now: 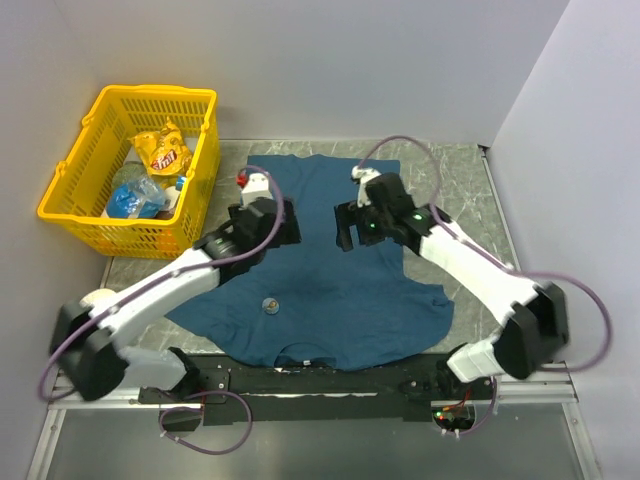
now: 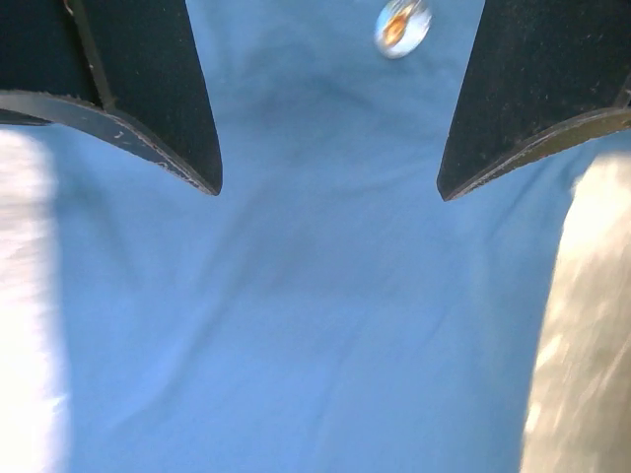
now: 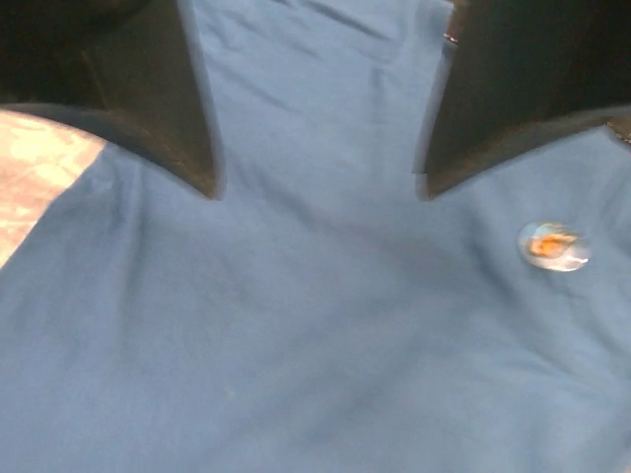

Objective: Pin the brooch onto the clothing
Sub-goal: Reset both arms

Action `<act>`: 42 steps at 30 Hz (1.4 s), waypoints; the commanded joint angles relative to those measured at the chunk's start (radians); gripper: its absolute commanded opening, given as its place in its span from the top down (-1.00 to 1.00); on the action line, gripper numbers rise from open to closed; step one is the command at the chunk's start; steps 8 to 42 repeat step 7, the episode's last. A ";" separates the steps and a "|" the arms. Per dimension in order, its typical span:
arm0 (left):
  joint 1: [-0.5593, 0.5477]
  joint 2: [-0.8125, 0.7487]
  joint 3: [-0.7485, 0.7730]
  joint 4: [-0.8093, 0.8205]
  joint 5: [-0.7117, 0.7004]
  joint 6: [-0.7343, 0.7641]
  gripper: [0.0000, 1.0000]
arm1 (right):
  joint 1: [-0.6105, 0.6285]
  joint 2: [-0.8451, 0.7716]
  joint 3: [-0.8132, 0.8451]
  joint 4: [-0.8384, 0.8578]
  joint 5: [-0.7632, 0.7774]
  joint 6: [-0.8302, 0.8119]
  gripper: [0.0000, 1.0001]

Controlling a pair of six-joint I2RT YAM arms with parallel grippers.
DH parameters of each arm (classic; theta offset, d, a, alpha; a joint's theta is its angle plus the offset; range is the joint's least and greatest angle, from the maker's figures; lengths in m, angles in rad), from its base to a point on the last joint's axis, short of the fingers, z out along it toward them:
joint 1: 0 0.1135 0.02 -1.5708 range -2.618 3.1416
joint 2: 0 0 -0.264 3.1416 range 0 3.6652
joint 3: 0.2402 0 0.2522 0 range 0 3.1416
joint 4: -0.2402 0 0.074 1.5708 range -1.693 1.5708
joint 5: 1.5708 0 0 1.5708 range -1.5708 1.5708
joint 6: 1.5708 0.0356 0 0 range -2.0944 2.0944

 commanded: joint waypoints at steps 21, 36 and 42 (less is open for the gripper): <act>0.010 -0.207 -0.066 0.298 0.112 0.254 -0.93 | -0.002 -0.287 -0.047 0.212 -0.033 0.004 -0.99; 0.010 -0.207 -0.066 0.298 0.112 0.254 -0.93 | -0.002 -0.287 -0.047 0.212 -0.033 0.004 -0.99; 0.010 -0.207 -0.066 0.298 0.112 0.254 -0.93 | -0.002 -0.287 -0.047 0.212 -0.033 0.004 -0.99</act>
